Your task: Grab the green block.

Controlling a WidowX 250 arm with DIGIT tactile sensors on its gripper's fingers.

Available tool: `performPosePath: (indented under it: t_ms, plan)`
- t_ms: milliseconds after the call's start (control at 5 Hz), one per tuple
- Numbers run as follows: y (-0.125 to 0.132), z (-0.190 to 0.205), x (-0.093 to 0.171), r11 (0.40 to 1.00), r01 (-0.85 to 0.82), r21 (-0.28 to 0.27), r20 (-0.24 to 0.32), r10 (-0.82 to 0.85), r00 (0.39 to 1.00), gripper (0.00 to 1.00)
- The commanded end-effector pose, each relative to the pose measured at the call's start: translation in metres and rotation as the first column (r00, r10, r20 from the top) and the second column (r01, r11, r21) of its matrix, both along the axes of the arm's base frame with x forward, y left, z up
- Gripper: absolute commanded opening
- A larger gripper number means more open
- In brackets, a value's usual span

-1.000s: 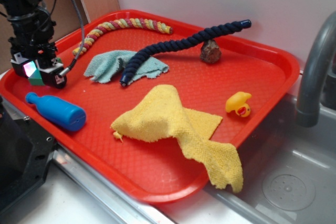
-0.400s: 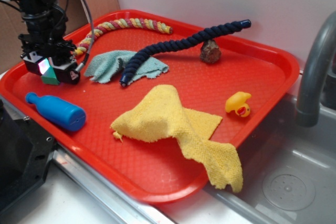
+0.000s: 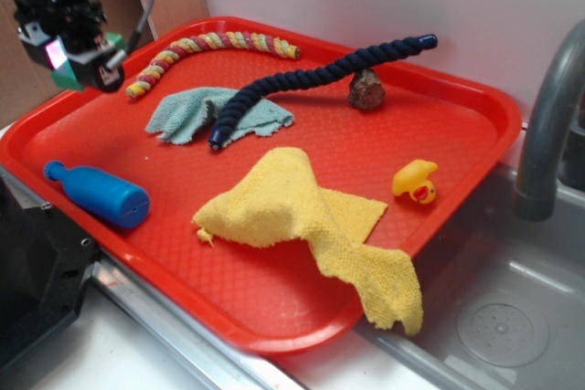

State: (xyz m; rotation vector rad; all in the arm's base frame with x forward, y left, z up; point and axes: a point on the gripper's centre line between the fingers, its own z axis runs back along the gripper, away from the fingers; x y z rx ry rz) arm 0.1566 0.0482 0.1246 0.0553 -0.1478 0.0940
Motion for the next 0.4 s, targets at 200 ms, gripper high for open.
performPosePath:
  t_ms: [200]
  plan:
    - [-0.018, 0.0934, 0.0105, 0.998, 0.046, -0.038, -0.058, -0.049, 0.997, 0.0]
